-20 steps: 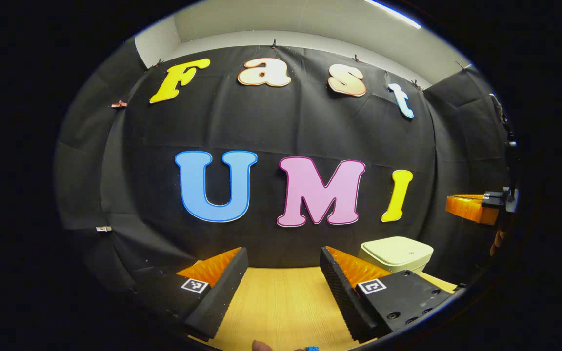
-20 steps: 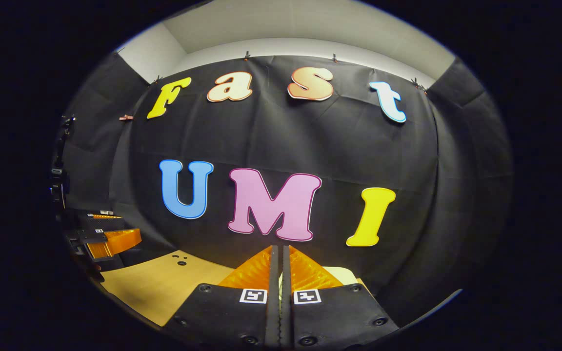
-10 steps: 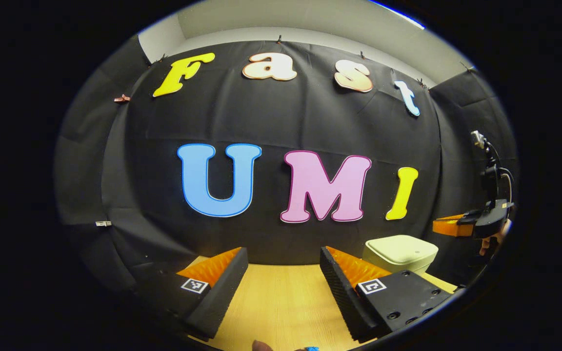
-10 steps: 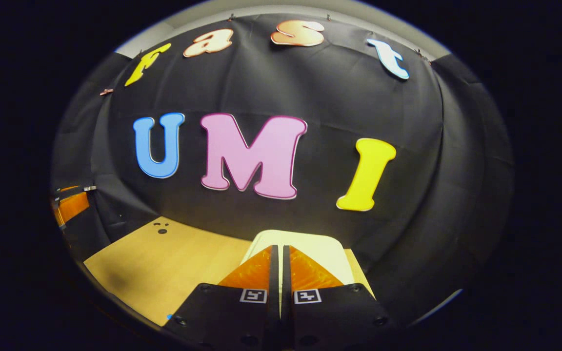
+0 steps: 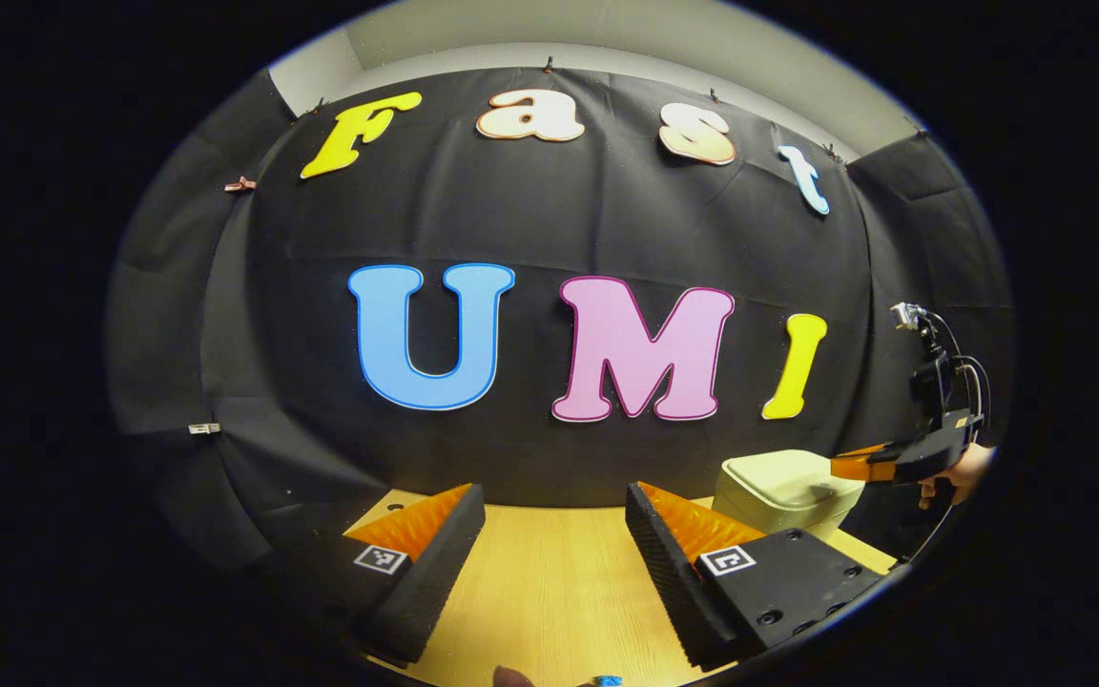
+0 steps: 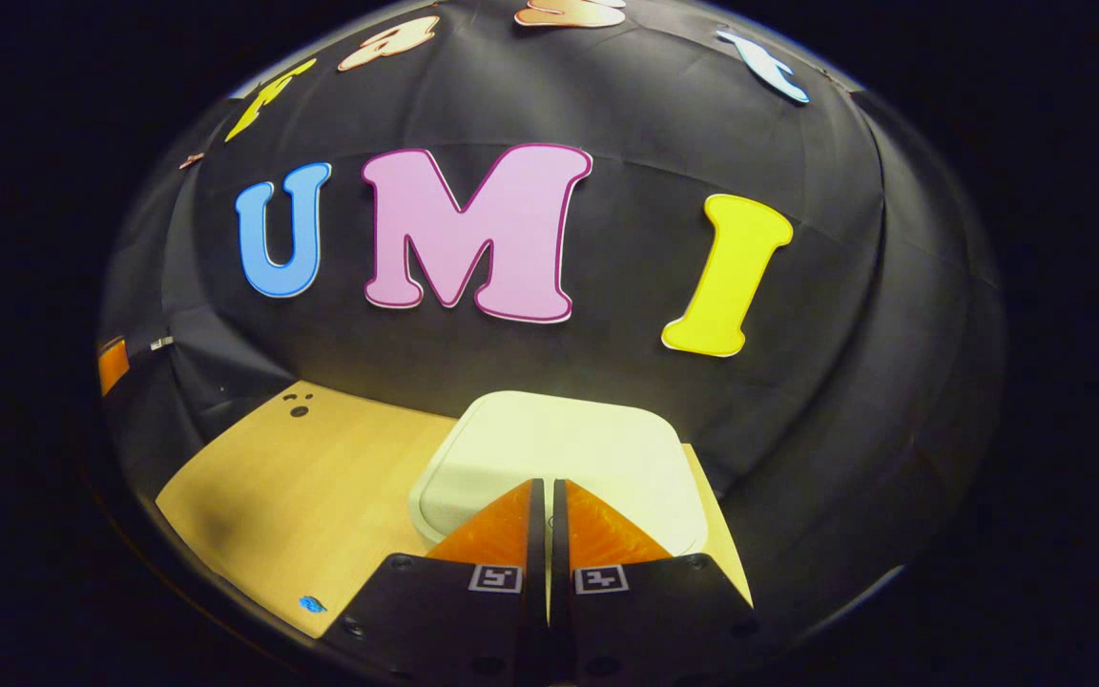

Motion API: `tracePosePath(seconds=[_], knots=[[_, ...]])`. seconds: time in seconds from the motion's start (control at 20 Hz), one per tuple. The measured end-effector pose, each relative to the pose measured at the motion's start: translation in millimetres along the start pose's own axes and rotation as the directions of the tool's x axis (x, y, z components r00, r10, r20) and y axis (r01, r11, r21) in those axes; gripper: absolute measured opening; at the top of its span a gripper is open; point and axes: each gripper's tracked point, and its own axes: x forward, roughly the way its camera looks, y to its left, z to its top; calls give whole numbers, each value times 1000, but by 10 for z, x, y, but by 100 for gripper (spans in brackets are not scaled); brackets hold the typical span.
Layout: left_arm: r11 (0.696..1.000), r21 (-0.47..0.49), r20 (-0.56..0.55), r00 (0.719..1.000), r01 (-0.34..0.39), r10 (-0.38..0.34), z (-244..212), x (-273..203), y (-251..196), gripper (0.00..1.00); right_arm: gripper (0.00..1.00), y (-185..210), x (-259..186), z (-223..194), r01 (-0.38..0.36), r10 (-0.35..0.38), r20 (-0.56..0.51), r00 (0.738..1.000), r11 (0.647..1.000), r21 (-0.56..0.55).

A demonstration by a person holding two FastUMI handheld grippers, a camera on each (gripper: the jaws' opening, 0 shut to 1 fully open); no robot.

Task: Press the lid of the desktop garbage bin to open it, pick up the crumpled paper on the desktop and throw it into the bin, then pick up the pop can on the desktop and drop it into the bin, and finally close the garbage bin lid.

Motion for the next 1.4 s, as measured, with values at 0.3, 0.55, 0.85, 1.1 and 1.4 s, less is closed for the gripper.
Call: tracePosePath(seconds=[0.3, 0.55, 0.85, 1.1, 1.4], knots=[[1000, 5, -12, 1000, -4, 4, -29, 10, -46, 96, 5, -17, 106, -169, -5, 5, -39, 999, 1000, 21], [1000, -2, -23, 1000, -18, 18, -93, 6, -36, 95, 6, -32, 127, -242, -7, 8, -54, 999, 1000, 26], [999, -13, -21, 999, -32, 31, -91, -28, -10, 96, 5, -65, 86, -79, -1, 1, -2, 1000, 997, 75], [999, -12, -23, 999, -45, 45, -97, -102, 39, 95, 5, -99, 14, 65, 18, -21, 65, 998, 998, 57], [999, -6, -41, 998, -37, 37, -177, -187, 51, 96, 5, -95, -248, 357, 17, -30, 193, 981, 998, 67]])
